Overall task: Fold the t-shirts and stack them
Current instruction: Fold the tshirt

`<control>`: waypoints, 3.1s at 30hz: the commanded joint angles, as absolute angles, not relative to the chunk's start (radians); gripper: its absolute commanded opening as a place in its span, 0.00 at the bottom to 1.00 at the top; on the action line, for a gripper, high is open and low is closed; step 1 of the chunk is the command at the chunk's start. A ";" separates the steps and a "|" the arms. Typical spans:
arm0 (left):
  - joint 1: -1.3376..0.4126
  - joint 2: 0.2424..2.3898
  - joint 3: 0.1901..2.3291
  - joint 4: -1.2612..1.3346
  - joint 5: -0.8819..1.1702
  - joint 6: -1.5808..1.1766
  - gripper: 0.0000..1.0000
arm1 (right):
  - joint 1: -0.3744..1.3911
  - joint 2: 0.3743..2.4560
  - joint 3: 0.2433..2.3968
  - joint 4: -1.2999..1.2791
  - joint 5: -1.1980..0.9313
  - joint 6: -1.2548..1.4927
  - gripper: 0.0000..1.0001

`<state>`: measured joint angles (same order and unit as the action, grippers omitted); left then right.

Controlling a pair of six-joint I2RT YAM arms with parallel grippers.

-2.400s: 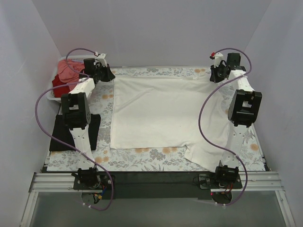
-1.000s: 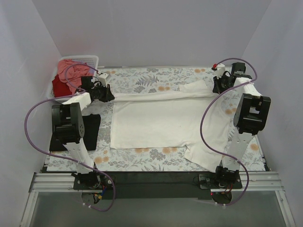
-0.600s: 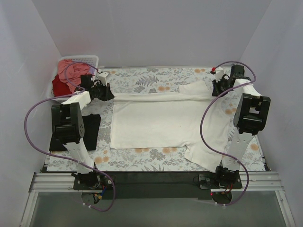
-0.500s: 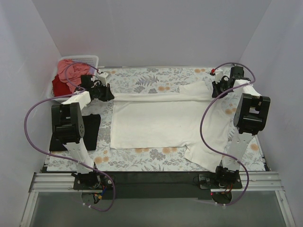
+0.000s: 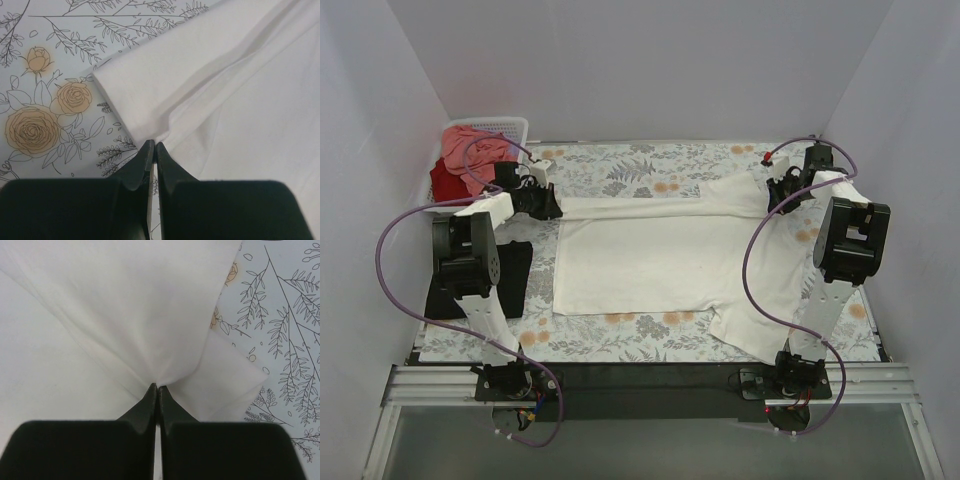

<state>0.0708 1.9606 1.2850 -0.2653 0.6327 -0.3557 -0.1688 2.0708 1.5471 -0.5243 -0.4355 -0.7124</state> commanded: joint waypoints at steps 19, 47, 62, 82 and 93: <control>0.066 1.979 1.531 -0.540 0.661 -0.230 0.33 | -0.178 2.016 1.618 -0.629 -0.429 -0.736 0.51; -0.451 2.543 2.166 -0.028 0.433 -1.012 0.61 | -0.127 2.391 2.103 -0.443 -0.437 -0.245 0.62; -0.551 2.726 2.289 0.064 0.376 -1.097 0.61 | -0.109 2.454 2.088 -0.422 -0.411 -0.239 0.61; -0.612 2.806 2.336 0.055 0.253 -1.048 0.51 | -0.055 2.531 2.137 -0.413 -0.394 -0.221 0.56; -0.611 2.836 2.376 0.084 0.255 -1.026 0.07 | -0.055 2.484 2.095 -0.405 -0.439 -0.241 0.20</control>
